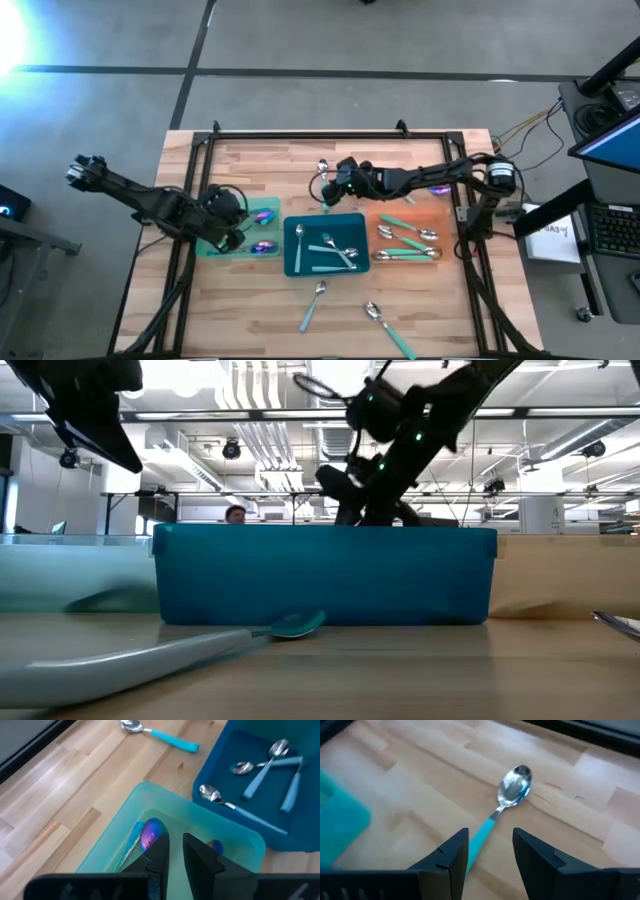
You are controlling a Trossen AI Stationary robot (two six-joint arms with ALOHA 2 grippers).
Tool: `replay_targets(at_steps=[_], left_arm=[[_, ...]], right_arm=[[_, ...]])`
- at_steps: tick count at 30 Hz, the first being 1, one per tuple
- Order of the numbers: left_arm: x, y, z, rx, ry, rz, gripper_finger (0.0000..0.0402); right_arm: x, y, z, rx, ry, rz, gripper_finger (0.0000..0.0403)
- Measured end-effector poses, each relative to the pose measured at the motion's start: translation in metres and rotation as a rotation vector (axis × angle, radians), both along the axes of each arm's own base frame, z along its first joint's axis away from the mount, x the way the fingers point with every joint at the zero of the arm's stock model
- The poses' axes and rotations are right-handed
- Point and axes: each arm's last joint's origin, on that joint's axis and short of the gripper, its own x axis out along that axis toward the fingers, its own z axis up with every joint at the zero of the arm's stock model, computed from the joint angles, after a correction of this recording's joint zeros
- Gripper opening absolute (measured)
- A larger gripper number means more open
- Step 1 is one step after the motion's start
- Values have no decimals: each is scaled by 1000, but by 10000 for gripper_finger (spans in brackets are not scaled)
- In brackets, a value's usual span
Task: Sort silverware by color (type)
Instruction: Put the green spoon into the orange bin
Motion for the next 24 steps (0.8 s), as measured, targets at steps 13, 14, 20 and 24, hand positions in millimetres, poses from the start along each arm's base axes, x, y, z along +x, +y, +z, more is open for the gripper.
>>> replay_targets(at_steps=[13,14,20,24], left_arm=[[-15,6,12,-52,-103,12,39],[-16,7,13,-54,-107,12,39],[-20,8,14,-56,-111,11,39],[-24,10,14,-46,-87,10,39]], right_arm=[[23,-15,-43,126,-42,9,144],[25,-17,-43,126,-32,8,144],[37,-25,-41,115,19,13,144],[48,-32,-44,121,92,13,144]])
